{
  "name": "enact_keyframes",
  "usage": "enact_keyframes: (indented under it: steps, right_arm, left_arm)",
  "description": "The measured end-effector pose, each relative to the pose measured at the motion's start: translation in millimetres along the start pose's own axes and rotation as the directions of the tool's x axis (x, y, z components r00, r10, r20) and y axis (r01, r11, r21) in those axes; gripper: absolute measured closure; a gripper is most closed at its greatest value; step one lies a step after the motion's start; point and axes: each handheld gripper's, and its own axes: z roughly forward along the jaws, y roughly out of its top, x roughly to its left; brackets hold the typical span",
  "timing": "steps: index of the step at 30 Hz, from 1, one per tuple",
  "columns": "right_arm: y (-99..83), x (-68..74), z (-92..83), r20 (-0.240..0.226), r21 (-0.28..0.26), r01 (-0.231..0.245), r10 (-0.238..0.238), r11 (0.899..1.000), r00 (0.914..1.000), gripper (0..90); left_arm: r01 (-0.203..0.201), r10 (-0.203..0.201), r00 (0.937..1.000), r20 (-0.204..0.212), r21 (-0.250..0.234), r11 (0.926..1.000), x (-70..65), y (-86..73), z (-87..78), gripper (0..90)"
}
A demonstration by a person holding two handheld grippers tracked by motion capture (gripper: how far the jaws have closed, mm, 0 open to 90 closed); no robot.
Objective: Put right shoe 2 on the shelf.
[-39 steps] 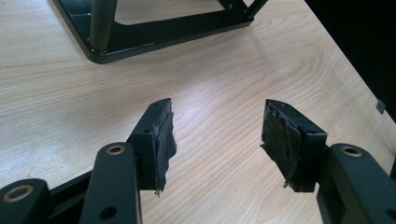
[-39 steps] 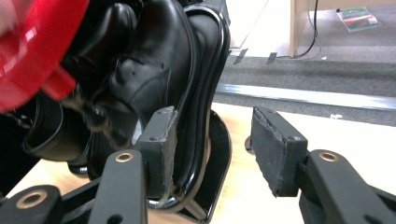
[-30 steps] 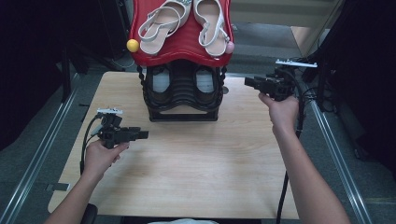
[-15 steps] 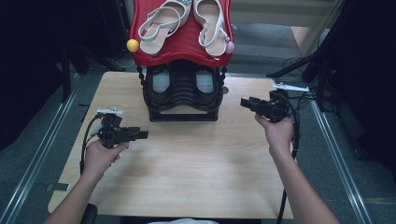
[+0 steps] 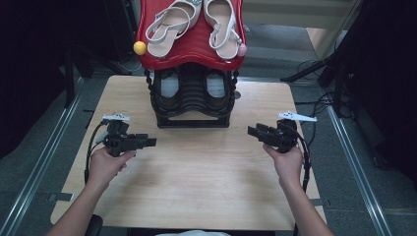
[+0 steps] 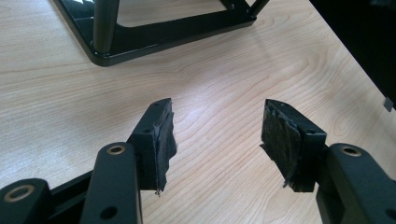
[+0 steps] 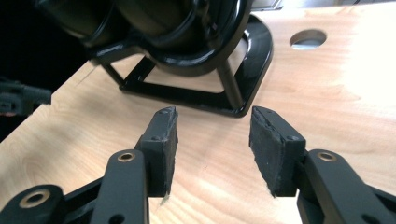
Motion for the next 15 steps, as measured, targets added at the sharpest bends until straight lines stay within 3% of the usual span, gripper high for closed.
enact_keyframes:
  steps: [4,15]
  right_arm:
    - [-13.3,4.7,5.7,0.004,0.025,0.034,-0.034,0.999,0.9994,52.6]
    - [-38.2,7.5,19.1,-0.053,0.051,0.021,-0.018,0.998,0.9984,51.9]
  left_arm:
    - [0.001,-0.001,1.0000,0.003,-0.002,1.0000,-0.3,-0.1,0.2,43.8]
    - [-0.011,0.011,0.9999,0.002,0.010,0.9999,-0.2,0.3,3.3,43.3]
